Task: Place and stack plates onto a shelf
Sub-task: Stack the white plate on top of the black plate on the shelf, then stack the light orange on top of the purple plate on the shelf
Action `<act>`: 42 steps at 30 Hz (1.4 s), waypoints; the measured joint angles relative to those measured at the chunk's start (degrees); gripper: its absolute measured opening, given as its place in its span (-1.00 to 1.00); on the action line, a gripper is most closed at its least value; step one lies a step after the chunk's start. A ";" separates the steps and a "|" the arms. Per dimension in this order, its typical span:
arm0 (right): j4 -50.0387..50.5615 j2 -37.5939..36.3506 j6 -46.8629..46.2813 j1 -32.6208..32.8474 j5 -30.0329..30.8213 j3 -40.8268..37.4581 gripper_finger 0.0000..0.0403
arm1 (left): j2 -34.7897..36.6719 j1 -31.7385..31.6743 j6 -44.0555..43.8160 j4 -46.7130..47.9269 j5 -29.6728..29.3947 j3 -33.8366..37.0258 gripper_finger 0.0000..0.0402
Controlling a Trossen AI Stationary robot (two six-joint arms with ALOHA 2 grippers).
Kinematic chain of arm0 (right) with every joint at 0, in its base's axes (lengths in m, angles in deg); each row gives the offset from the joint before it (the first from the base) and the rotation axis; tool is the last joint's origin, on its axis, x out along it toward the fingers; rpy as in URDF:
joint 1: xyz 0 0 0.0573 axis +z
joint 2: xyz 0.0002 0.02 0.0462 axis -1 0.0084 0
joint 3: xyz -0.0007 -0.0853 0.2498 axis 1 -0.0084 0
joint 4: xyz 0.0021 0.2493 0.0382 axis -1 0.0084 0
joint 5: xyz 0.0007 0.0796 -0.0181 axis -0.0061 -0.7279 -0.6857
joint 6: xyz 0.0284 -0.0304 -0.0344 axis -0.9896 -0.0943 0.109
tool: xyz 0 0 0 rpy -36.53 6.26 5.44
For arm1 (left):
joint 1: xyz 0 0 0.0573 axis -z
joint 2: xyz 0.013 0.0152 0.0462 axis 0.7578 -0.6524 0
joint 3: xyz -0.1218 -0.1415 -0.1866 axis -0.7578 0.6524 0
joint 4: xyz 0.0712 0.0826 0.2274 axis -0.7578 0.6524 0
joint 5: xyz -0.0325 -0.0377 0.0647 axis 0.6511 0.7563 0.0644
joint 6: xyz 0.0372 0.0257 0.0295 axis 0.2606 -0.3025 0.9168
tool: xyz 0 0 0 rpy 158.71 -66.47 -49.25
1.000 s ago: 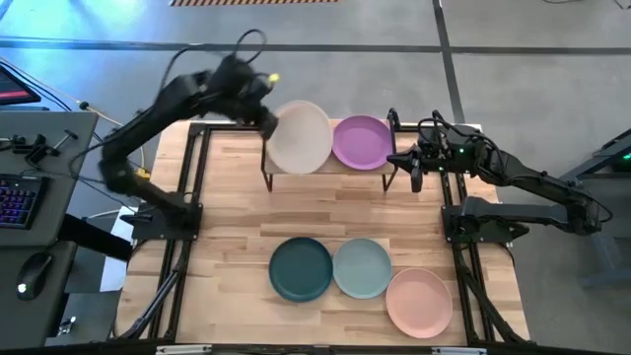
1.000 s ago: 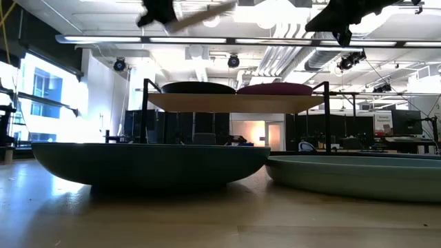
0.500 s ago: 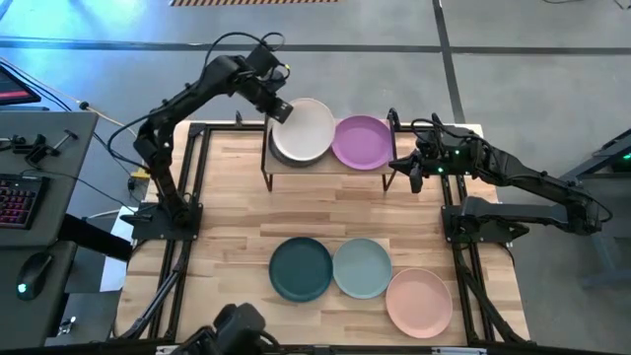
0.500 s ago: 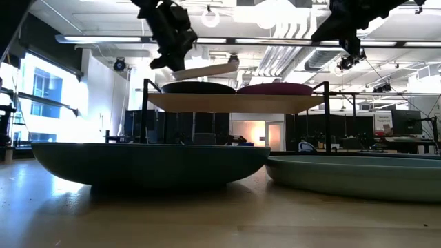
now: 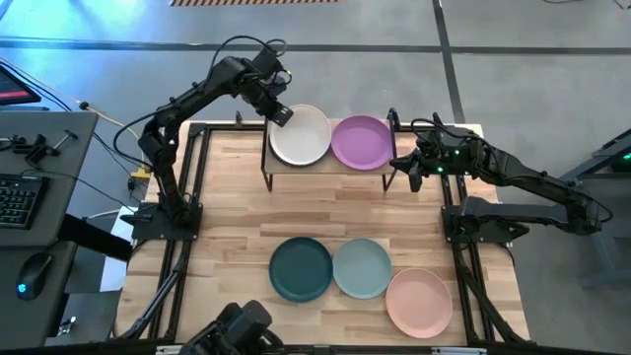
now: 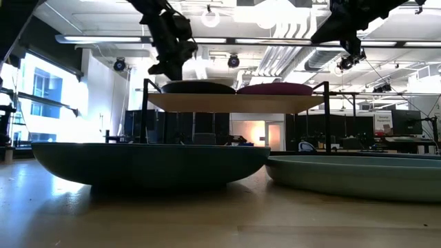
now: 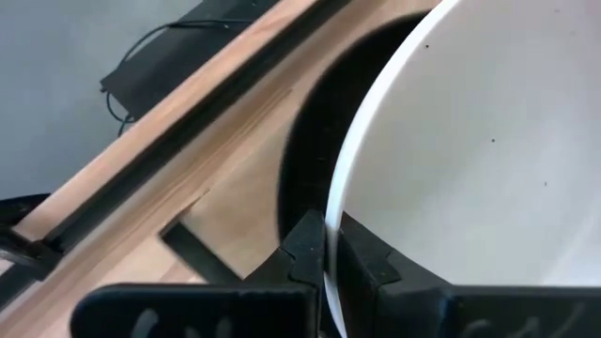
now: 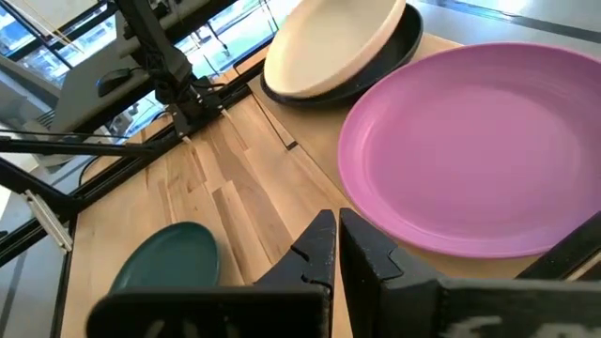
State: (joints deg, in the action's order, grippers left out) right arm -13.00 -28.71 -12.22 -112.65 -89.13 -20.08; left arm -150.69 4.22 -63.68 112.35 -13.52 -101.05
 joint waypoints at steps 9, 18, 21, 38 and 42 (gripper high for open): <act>0.92 0.00 0.00 -0.01 0.70 0.00 -1.00 | -0.94 1.30 2.43 -0.26 -0.79 0.00 -0.93; 2.07 -0.02 0.02 0.01 0.74 0.00 -1.00 | -0.94 1.26 4.07 -0.13 -1.72 0.00 -0.68; 2.08 0.00 0.02 -0.01 0.74 0.00 -1.00 | -0.45 1.25 4.65 -0.15 -1.75 0.00 -0.51; -4.23 0.00 1.59 0.06 0.75 0.00 -1.00 | 29.76 10.21 -3.08 -31.14 4.27 17.61 -0.20; -10.00 0.00 1.63 0.06 0.42 0.00 -1.00 | 42.89 17.17 -6.98 -49.42 3.28 34.51 -0.20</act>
State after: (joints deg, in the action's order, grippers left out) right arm -23.00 -28.71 -10.60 -112.59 -88.71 -20.08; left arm -107.80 21.39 -70.66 62.93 -10.24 -66.54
